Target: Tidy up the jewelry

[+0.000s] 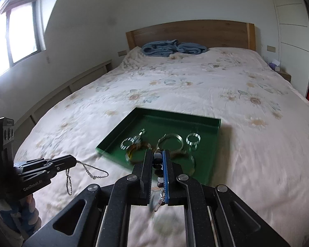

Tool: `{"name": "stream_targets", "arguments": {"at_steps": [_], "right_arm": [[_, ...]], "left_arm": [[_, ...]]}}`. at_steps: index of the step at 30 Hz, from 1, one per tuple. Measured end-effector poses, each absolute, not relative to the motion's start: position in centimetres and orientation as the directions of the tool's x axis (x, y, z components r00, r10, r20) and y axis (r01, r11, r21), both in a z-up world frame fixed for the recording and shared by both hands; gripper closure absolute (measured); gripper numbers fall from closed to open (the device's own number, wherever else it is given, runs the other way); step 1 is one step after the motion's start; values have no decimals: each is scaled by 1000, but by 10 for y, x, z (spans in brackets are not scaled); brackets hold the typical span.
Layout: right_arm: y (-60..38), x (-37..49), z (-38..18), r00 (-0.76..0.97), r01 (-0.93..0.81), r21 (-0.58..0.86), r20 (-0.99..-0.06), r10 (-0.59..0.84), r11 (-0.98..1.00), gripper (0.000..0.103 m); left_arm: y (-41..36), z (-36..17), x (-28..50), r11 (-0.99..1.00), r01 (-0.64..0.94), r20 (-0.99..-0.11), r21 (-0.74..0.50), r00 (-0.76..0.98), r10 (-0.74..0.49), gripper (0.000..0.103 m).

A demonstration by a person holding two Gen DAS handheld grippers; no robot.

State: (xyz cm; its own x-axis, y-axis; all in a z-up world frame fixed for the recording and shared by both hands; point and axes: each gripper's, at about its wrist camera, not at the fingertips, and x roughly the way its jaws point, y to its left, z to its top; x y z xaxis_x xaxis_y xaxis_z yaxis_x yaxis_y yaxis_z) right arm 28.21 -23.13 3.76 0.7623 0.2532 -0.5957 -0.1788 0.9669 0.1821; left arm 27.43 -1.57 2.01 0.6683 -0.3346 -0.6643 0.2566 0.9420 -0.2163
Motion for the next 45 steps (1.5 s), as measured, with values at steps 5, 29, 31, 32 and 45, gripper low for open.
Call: {"name": "stream_targets", "arguments": {"at_steps": [5, 29, 31, 32, 45], "right_arm": [[-238, 339, 35, 777, -137, 188, -588, 223, 973, 94], [-270, 416, -80, 632, -6, 179, -762, 142, 984, 69], [-270, 413, -76, 638, -9, 178, -757, 143, 984, 65], [-269, 411, -74, 641, -7, 175, -755, 139, 985, 65], [-255, 330, -22, 711, -7, 173, -691, 126, 985, 45]], "left_arm": [[-46, 24, 345, 940, 263, -684, -216, 647, -338, 99], [-85, -73, 451, 967, 202, -823, -155, 516, -239, 96], [-81, -68, 449, 965, 202, -819, -166, 517, -249, 91], [-78, -64, 446, 964, 202, -813, -171, 525, -254, 86], [-37, 3, 343, 972, 187, -722, -141, 653, -230, 66]]}}
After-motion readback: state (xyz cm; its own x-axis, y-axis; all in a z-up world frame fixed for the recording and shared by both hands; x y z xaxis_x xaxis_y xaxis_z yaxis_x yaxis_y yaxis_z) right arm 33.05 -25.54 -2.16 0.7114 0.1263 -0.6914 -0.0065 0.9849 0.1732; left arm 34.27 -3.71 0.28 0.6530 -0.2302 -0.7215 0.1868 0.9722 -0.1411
